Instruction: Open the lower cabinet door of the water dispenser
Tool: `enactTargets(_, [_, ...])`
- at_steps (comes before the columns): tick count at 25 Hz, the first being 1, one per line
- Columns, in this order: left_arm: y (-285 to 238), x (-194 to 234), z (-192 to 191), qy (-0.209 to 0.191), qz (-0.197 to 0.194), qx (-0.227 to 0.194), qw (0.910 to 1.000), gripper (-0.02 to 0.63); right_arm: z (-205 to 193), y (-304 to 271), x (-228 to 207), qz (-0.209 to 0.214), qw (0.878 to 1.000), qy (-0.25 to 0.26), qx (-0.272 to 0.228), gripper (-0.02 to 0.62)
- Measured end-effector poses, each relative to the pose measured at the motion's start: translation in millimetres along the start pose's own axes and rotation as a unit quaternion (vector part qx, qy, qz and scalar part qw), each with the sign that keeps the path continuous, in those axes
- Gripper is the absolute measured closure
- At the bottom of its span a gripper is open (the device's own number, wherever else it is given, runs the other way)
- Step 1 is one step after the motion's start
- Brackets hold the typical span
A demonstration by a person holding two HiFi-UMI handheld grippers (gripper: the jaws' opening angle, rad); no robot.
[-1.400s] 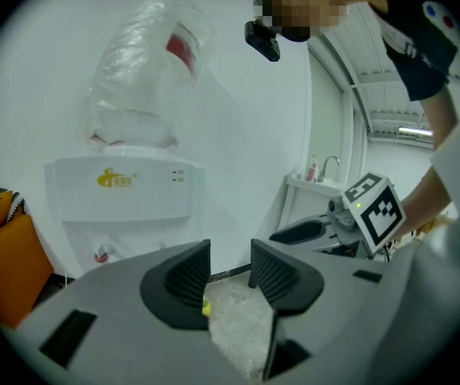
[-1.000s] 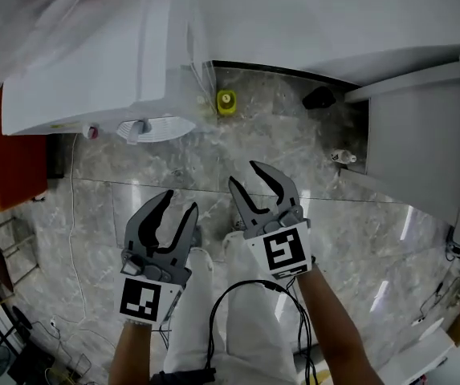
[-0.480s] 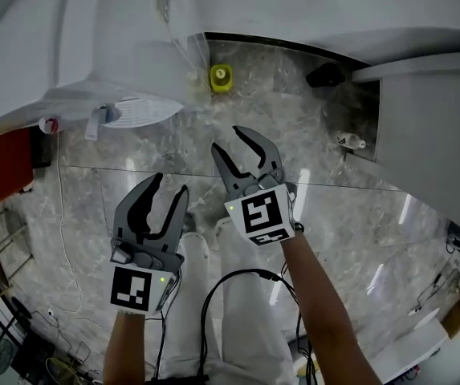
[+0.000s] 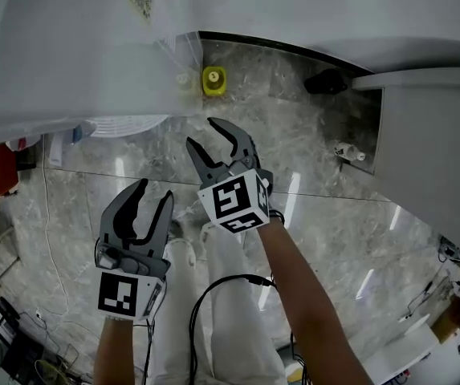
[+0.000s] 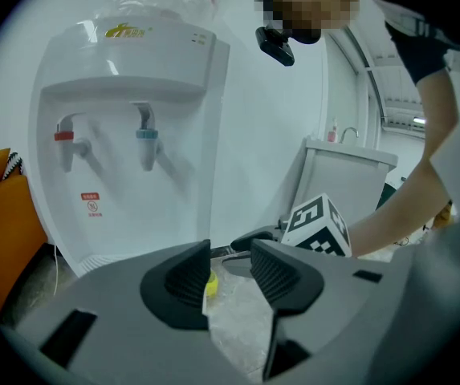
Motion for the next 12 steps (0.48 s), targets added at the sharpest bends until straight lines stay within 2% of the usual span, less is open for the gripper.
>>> enactTargets(12, [-17,8,-25,-0.015,0.004,0.012,0.9998,0.449,-28,-61,-10,0.016,0.998,0.033,0.042,0.394])
Point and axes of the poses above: the fingertips, and each gripper's own axes: y backward along the fingers, x to its left, z out of its top, the point moved 5 cm from there along y, backward along the fingers, and after that the axes turned 14 degrees about -y, right-handed, at the moved point
